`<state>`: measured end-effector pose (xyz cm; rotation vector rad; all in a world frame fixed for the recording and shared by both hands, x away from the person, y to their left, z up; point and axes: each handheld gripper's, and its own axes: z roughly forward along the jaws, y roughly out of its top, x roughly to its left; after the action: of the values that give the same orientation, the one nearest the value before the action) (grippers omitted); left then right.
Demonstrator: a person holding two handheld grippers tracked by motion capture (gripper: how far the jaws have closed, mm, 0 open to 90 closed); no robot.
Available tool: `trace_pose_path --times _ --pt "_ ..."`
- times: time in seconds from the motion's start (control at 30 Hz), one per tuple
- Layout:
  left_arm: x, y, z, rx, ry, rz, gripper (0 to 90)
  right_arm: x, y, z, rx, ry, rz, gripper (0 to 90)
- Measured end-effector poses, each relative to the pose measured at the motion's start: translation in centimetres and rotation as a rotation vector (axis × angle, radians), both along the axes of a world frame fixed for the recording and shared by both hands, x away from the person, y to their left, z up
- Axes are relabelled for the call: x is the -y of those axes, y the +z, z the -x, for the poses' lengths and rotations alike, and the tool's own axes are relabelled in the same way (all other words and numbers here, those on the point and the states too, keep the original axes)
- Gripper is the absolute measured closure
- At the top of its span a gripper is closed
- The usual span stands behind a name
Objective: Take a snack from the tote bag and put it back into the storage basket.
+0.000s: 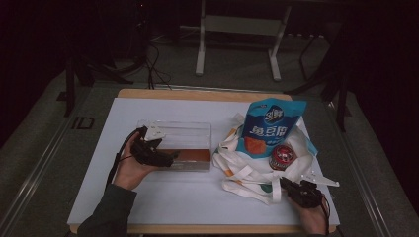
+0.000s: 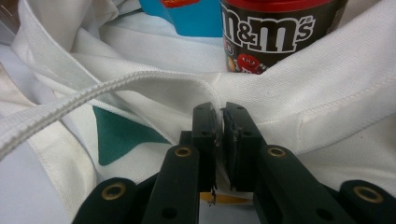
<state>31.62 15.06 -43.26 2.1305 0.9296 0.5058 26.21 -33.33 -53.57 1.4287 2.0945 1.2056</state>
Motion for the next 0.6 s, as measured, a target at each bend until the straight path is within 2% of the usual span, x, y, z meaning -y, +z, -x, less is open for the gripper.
trace_pose_path --times 0.07,0.13,0.23,0.4,0.47,0.6 --pt "0.4 0.0 0.1 0.001 -0.007 0.01 18.2 -0.2 0.1 0.1 -0.001 -0.015 0.007 83.3" --pt "0.7 0.0 0.3 0.02 -0.013 0.025 23.2 -0.4 0.1 0.1 -0.001 -0.028 0.015 83.4" --pt "1.3 -0.1 0.4 0.014 -0.045 0.038 31.4 -0.5 0.4 0.0 -0.009 -0.031 0.028 83.4" --pt "2.4 -0.3 0.5 0.0 -0.088 0.045 37.1 -0.5 1.1 0.1 -0.018 -0.031 0.039 82.6" --pt "2.7 -0.3 0.7 -0.004 -0.106 0.056 40.3 -0.5 1.5 0.2 -0.021 -0.024 0.048 81.8" --pt "3.1 -0.4 1.3 0.018 -0.138 0.06 49.3 -0.3 2.3 0.4 -0.018 0.007 0.049 78.7"
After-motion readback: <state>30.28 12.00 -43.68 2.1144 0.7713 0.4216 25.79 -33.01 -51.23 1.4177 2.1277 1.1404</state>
